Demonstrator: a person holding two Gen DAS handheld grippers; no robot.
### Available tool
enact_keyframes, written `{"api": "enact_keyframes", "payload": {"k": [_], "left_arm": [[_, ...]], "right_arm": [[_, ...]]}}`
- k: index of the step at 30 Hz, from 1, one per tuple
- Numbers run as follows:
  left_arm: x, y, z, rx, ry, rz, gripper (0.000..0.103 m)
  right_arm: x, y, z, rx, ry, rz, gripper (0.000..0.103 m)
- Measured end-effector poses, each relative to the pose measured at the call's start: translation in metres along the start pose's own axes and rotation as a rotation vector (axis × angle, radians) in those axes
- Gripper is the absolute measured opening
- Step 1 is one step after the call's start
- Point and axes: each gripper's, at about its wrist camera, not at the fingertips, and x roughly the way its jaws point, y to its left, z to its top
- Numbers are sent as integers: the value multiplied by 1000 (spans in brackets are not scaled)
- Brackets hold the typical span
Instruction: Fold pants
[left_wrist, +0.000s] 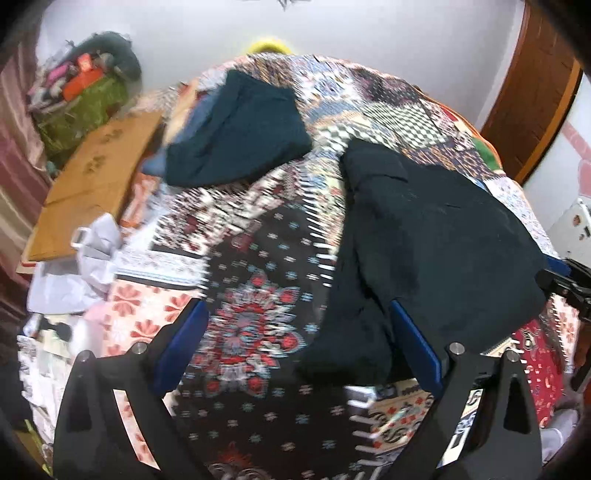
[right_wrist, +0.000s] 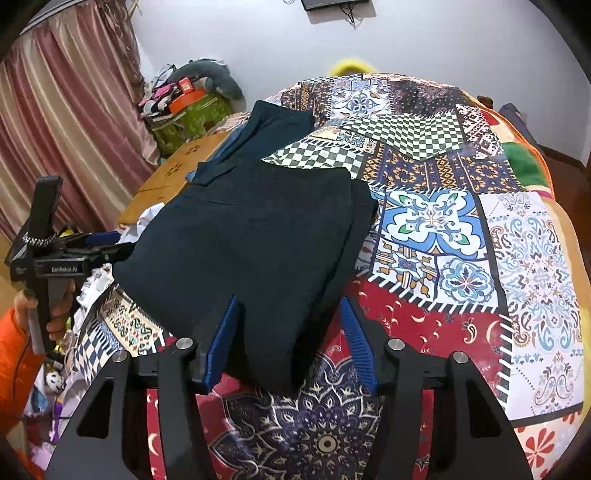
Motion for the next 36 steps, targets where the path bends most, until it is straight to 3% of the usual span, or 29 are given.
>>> {"api": "enact_keyframes", "payload": {"k": [2,4,5,10,15,20,23,24,25,27,31,36], "left_arm": [[-5,5,1,7,-15,50,98],[-7,15,5,2,-9,155,88],[-7,20,8,-11,-6,163,88],[-10,39,40,-123,-23,35,88],[3,12,85,-62,-34,-63,88],[50,-23,125,8,44,-147,88],[87,-43,137,58,129,-185,75],[97,-49,139,74,157,-187,64],[108,-54,141,80,184,-205,55],[121,-58,143,74,219,-260,48],[127,-63,139,132,186,-229,46],[130,-61,135,128,171,-209,46]], "right_arm": [[-6,-2,-2,-6,-10,-15,49],[-15,-6,-3,-2,-16,-37,49],[-19,-11,-4,12,-15,-50,49],[-31,-21,7,28,-44,-95,49],[-20,-27,36,35,-76,-73,49],[14,-32,65,1,-57,-50,49],[43,-40,80,9,-6,-25,48],[53,-43,84,18,11,-18,46],[64,-47,88,29,34,-14,42],[79,-53,93,44,74,-11,33],[102,-57,95,34,143,21,16],[113,-51,87,-60,158,-28,11]]}}
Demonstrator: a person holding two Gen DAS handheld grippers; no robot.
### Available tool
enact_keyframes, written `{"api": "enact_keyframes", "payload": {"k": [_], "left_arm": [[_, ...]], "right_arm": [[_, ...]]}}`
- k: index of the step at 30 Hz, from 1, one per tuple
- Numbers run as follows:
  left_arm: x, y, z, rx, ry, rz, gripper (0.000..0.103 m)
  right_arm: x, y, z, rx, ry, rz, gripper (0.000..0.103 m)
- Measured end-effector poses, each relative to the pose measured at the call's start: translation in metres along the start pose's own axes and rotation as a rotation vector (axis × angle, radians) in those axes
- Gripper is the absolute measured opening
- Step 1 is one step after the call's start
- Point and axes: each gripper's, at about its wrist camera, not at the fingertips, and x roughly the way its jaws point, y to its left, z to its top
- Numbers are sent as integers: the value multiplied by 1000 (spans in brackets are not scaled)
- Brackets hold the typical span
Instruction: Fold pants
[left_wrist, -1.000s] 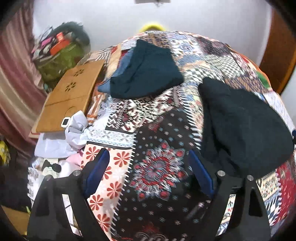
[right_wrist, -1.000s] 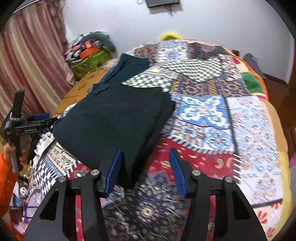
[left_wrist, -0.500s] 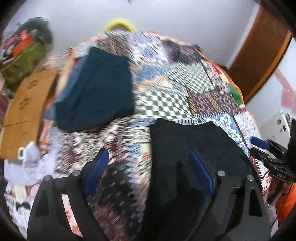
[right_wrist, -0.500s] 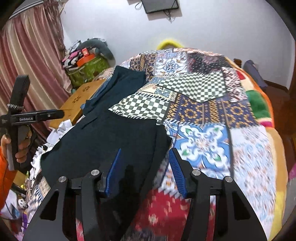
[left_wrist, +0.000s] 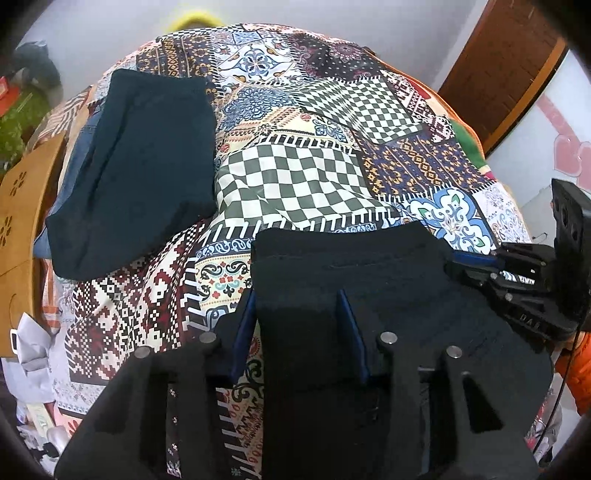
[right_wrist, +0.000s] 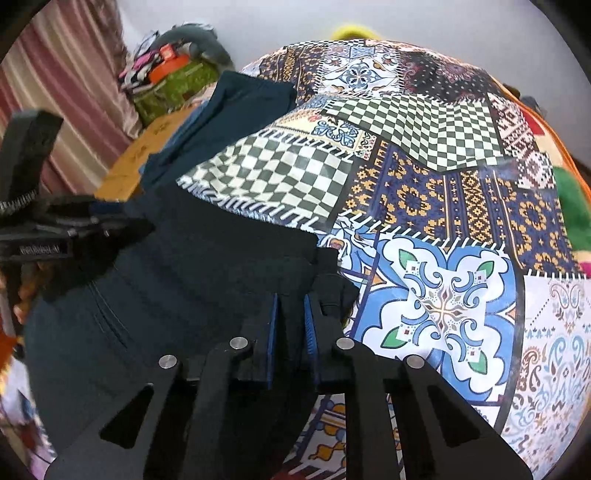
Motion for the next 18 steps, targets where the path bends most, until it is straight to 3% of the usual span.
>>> {"api": "enact_keyframes", "payload": {"k": [8,9,11,13,15,18], "left_arm": [[-32,2,1,-14,-48,26,48],[-39,2,0,-13,-58,33,53],[-49,3,-5,-18,-69,36,64],[-54,2,-13,-26,-66,25,70],[-54,0,-20,-33,-38,8,71],[-48,2,-32,-75,19,-40,71]], "right_arm": [[-20,-2,6,27,-24,-23,13],[-27,-1,5,31,-44,-30,13],[-41,1,5,37,-69,-30,20],[-54,3,2,55,-89,-2,45],[-64,4,-4,80,-114,16,63],[-66,5,-14,121,-99,31,69]]}}
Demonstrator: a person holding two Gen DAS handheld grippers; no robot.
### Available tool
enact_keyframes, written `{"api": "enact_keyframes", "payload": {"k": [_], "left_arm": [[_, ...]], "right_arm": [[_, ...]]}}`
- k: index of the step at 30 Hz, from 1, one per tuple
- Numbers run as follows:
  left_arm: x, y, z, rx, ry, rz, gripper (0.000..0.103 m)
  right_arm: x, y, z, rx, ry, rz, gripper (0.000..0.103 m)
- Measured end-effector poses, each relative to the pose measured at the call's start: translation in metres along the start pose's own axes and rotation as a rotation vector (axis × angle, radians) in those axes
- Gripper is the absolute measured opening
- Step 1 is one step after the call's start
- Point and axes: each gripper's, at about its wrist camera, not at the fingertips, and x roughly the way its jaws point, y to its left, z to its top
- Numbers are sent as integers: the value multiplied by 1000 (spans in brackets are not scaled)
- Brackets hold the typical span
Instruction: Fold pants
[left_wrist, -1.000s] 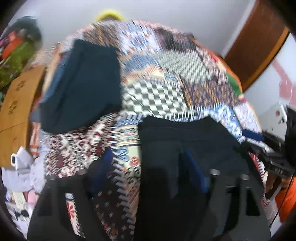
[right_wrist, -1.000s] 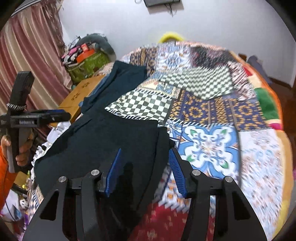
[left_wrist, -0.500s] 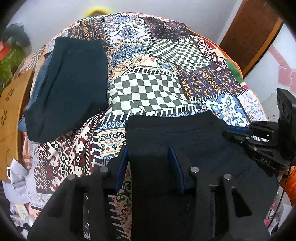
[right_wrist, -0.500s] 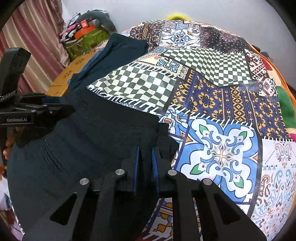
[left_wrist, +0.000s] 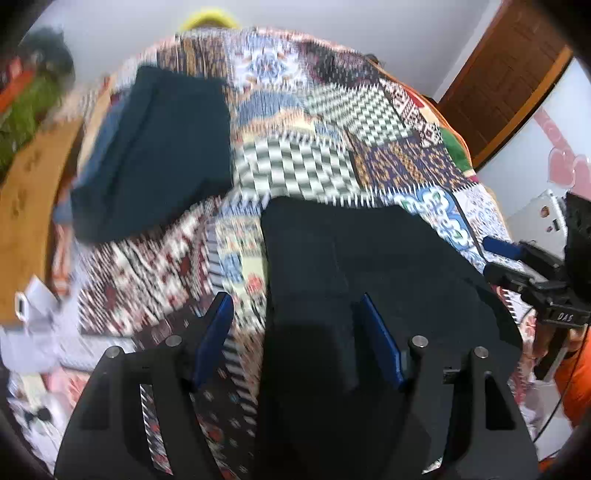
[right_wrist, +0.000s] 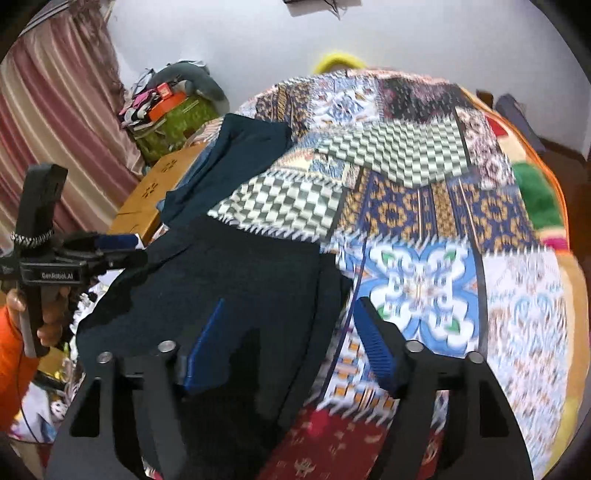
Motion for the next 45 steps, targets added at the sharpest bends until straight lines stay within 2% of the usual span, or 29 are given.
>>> {"api": "enact_keyframes", "payload": {"k": [5,8,12,15,18,20,22,23,27,33,37,41,45], "left_arm": [[15,7,-9,-90,75,-77,73],[28,8,-8,-136,129,-134,73],[36,-2,-4,-122,147,-149,73],[37,-5,-1,-122,143,-153,65],[31,-5,1,-121,118,-148,52],[24,-7,1,-98,86,-138,44],[12,-9,0,-62,48,-131,34],[6,-9,1,-51,29,-139,33],[-21,-11,5,-21,-43,-119,25],[-79,4,22,-1,-213,-54,24],[-116,25,45,-7,-338,-4,24],[-134,49,70,-17,-419,37,24],[-132,83,96,-28,-469,80,24]], "right_arm": [[17,-5,-16,76,109,82,69],[27,-10,-19,128,144,145,69],[41,-16,-17,180,192,225,72],[49,-17,-16,189,214,255,69],[51,-19,-13,199,225,282,55],[48,-18,-10,194,219,261,34],[44,-16,-6,188,213,263,23],[41,-15,-2,181,205,262,20],[30,1,12,126,152,252,17],[10,35,52,47,22,260,16],[4,61,87,-5,-62,273,16],[6,86,126,-55,-137,282,16],[23,106,158,-83,-166,278,16]]}}
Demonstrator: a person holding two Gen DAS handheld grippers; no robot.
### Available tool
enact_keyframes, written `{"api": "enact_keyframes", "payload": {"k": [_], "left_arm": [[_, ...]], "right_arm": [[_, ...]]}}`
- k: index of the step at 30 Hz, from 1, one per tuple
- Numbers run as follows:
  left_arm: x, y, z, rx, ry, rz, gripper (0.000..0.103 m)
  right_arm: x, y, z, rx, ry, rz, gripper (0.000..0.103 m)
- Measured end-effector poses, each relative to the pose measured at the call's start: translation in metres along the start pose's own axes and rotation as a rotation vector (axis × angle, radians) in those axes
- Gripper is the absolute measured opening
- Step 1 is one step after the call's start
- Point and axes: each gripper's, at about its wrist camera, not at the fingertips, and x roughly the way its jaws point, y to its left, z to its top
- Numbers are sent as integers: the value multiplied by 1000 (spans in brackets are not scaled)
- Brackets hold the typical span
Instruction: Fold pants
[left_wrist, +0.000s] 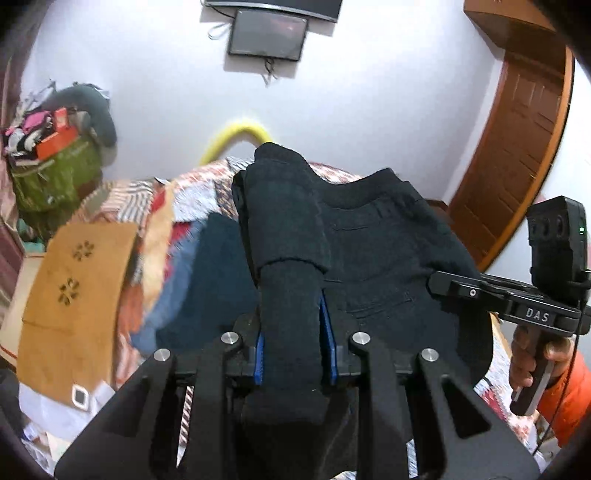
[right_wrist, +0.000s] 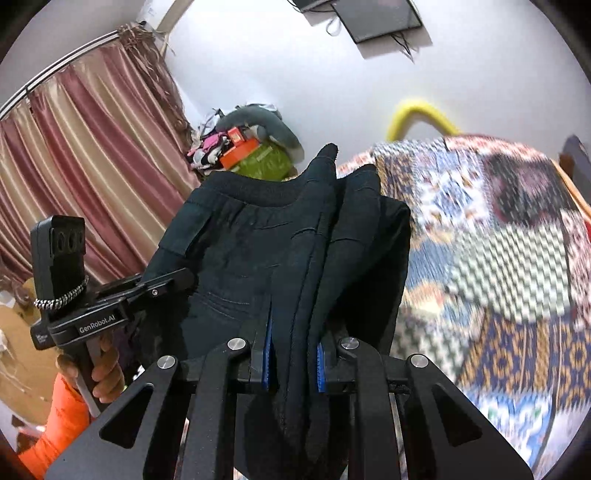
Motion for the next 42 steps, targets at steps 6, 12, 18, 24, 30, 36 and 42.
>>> {"api": "enact_keyframes", "payload": {"k": [6,12,18,24,30,36,42], "left_arm": [[58,48,11,-54,5,42,24],[138,101,-2,-115,67,69,24],[216,140,-31,-198,180,118,24],[234,141,-53,-156,215,169,39],[185,126,-43,-140,195,220,39],[90,97,-25,-121,90,208,39],[-24,44,-16,-73,-58,119,39]], "right_arm": [[61,-8,24,-25,10,-22,16],[137,-38,31,-6,67,-51,16],[207,-74,12,94,142,-104,16],[233,-92,-3,96,236,-179,28],[198,-83,-6,85,233,-201,29],[125,-47,11,45,110,-147,29],[19,21,19,-66,-85,-106,29]]}}
